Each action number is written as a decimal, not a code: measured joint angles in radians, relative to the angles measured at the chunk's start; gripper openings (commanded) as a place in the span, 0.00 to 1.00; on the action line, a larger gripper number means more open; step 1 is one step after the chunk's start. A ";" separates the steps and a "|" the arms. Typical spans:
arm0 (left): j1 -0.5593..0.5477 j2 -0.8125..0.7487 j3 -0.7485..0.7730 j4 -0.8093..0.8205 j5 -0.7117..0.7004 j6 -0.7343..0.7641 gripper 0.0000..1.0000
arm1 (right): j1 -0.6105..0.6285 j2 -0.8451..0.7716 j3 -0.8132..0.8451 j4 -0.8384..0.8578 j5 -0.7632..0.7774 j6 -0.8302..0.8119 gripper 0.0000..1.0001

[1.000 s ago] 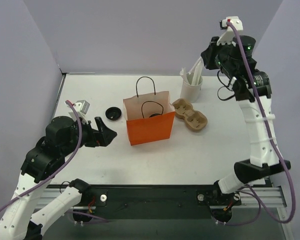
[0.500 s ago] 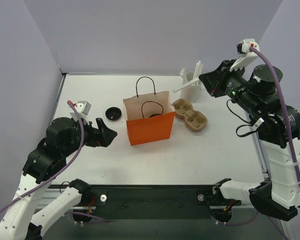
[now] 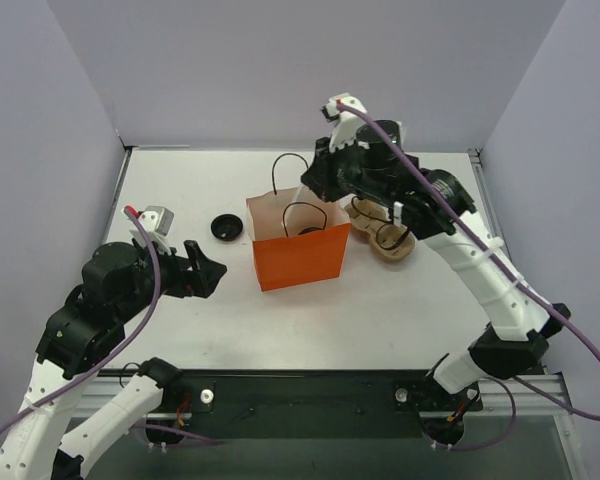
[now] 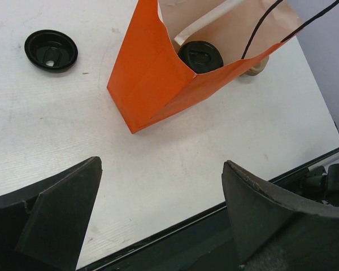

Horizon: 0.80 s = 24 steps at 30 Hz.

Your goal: Pack the takeout coffee

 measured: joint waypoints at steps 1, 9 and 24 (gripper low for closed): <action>0.000 -0.006 0.000 -0.003 -0.004 0.001 0.97 | 0.012 0.026 0.002 0.006 0.002 -0.012 0.00; 0.000 -0.054 0.000 -0.034 -0.048 0.003 0.97 | 0.106 0.213 0.036 -0.001 0.082 -0.142 0.09; 0.000 -0.064 0.001 -0.023 -0.063 0.004 0.97 | 0.161 0.303 0.182 -0.107 0.177 -0.224 0.90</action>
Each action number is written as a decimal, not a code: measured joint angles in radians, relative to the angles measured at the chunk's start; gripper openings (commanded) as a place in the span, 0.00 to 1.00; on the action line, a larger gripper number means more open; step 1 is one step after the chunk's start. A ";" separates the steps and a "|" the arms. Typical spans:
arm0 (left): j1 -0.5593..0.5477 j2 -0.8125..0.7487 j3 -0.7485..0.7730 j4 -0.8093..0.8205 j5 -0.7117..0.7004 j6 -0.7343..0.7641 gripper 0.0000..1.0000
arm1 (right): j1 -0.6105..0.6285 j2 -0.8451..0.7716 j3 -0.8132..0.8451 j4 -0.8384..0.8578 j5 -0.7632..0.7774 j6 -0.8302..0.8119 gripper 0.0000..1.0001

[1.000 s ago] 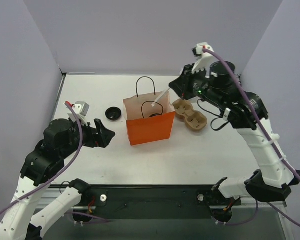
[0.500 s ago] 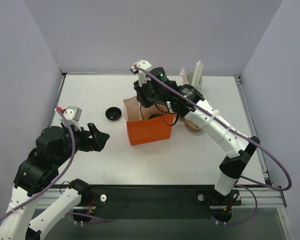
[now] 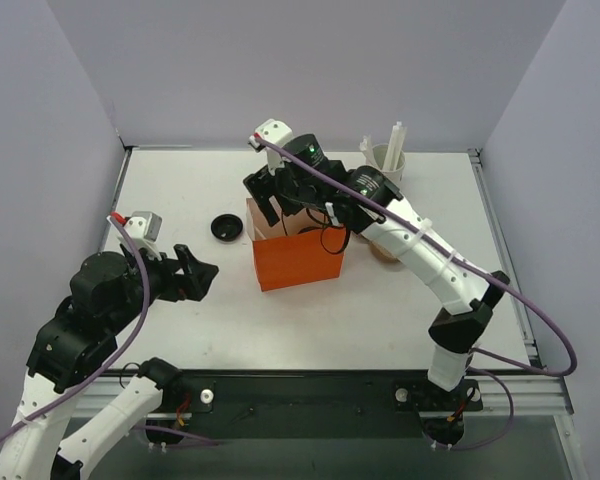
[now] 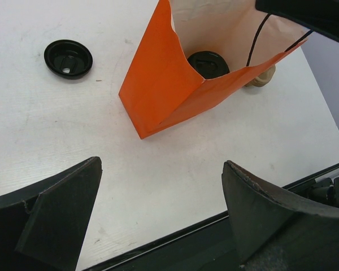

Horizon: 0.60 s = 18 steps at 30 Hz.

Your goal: Pack the takeout coffee

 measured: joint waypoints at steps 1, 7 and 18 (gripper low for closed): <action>0.000 0.009 0.005 0.002 0.001 0.000 0.97 | 0.000 -0.016 0.002 -0.004 0.009 0.006 0.99; 0.000 0.076 0.082 0.056 0.065 0.007 0.97 | 0.000 -0.219 -0.043 -0.007 0.087 0.090 1.00; 0.000 0.060 0.076 0.317 0.283 -0.065 0.97 | 0.000 -0.777 -0.497 -0.018 0.240 0.377 1.00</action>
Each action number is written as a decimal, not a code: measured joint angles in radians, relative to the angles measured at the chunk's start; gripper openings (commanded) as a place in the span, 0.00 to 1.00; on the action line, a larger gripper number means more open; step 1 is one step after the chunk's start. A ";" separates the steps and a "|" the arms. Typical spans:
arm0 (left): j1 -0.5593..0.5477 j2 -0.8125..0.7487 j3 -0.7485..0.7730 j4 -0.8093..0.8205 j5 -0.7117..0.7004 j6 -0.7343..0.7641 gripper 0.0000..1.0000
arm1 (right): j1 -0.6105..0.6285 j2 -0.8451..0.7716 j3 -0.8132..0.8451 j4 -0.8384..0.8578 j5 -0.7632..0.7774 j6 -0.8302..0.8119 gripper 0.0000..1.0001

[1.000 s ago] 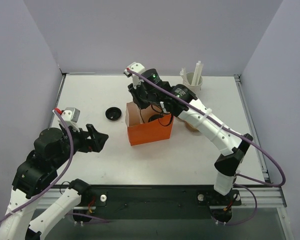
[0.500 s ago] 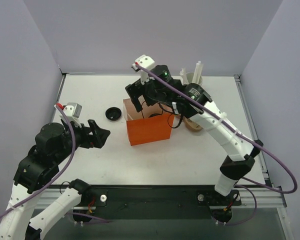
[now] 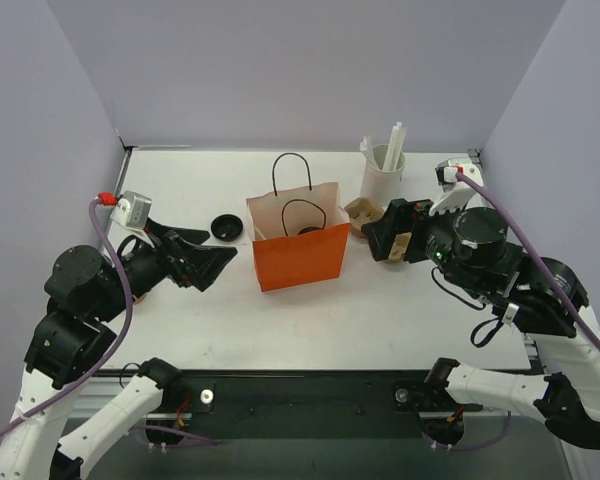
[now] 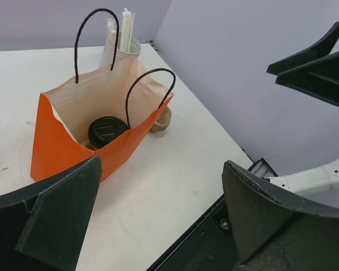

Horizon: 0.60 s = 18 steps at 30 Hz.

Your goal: Pack the takeout coffee

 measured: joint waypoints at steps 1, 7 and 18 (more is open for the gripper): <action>0.000 -0.010 -0.015 0.019 0.007 -0.010 0.97 | 0.000 -0.019 -0.033 -0.009 0.011 0.032 1.00; 0.000 -0.053 -0.124 0.066 0.021 -0.079 0.97 | 0.000 -0.031 -0.130 -0.049 0.008 0.149 1.00; 0.000 -0.123 -0.192 0.077 0.016 -0.145 0.97 | 0.000 -0.032 -0.164 -0.063 -0.025 0.217 1.00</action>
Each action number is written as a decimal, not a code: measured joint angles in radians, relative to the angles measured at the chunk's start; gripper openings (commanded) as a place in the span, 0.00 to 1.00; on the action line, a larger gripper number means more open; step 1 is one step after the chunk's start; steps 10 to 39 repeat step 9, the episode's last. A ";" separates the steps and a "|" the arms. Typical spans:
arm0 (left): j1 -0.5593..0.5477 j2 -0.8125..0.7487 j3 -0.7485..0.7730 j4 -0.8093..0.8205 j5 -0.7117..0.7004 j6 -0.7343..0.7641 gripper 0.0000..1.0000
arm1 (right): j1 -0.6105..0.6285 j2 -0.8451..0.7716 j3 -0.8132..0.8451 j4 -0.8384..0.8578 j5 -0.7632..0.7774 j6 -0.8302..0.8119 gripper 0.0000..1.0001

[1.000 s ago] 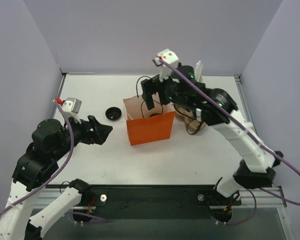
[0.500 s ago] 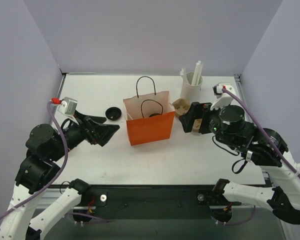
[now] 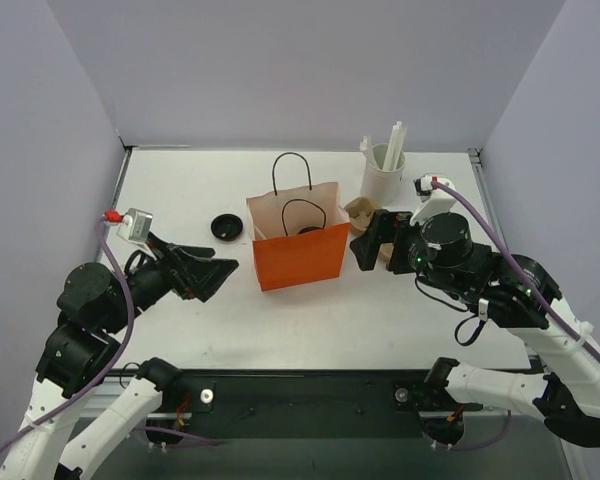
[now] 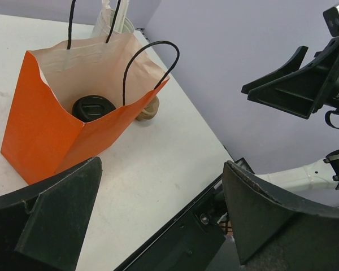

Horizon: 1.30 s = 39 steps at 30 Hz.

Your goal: Pack the takeout coffee

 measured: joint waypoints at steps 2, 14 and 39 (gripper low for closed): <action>0.000 -0.007 0.000 -0.001 -0.003 -0.007 0.97 | 0.000 -0.001 -0.001 0.000 0.000 0.002 1.00; 0.000 -0.030 0.000 -0.008 -0.010 -0.016 0.97 | 0.000 -0.025 -0.023 -0.002 -0.001 0.015 1.00; 0.000 -0.030 0.000 -0.008 -0.010 -0.016 0.97 | 0.000 -0.025 -0.023 -0.002 -0.001 0.015 1.00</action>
